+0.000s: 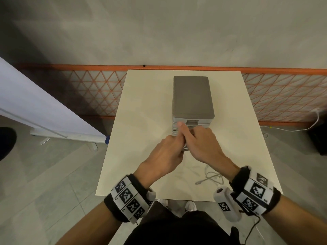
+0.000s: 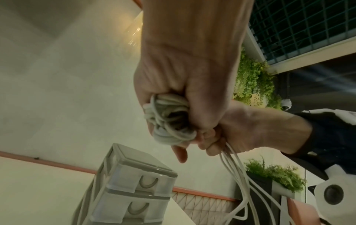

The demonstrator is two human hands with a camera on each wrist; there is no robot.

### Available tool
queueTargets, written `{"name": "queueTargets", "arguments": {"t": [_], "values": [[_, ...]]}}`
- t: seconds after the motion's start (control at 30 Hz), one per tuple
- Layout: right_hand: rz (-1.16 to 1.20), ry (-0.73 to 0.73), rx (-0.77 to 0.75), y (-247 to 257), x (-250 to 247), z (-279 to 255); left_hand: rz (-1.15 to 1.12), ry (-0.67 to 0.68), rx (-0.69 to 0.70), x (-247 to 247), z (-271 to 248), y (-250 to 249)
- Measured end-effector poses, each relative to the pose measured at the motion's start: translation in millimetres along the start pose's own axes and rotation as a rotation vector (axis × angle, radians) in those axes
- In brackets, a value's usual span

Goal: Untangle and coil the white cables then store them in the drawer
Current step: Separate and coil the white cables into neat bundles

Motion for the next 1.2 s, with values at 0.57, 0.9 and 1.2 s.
{"name": "queueTargets", "arguments": {"t": [0.57, 0.9, 1.2], "values": [[-0.148, -0.136, -0.243, 2.4, 11.3, -0.1, -0.005, 0.087, -0.119, 8.3, 2.2, 15.3], [0.371, 0.171, -0.253, -8.4, 18.4, 7.1, -0.182, -0.011, -0.135, -4.8, 6.1, 34.3], [0.423, 0.405, -0.205, -35.0, 22.4, 4.6, -0.426, -0.190, -0.166, -31.1, -3.0, 42.5]]}}
Point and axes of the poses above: each hand's wrist, its own z-axis towards the middle knuckle, its own x-axis out of the palm, y = z × x, the point moved 7 cm from there along z, towards the middle knuckle, and after that the axes turned 4 degrees about -y, right-handed, at the moved point
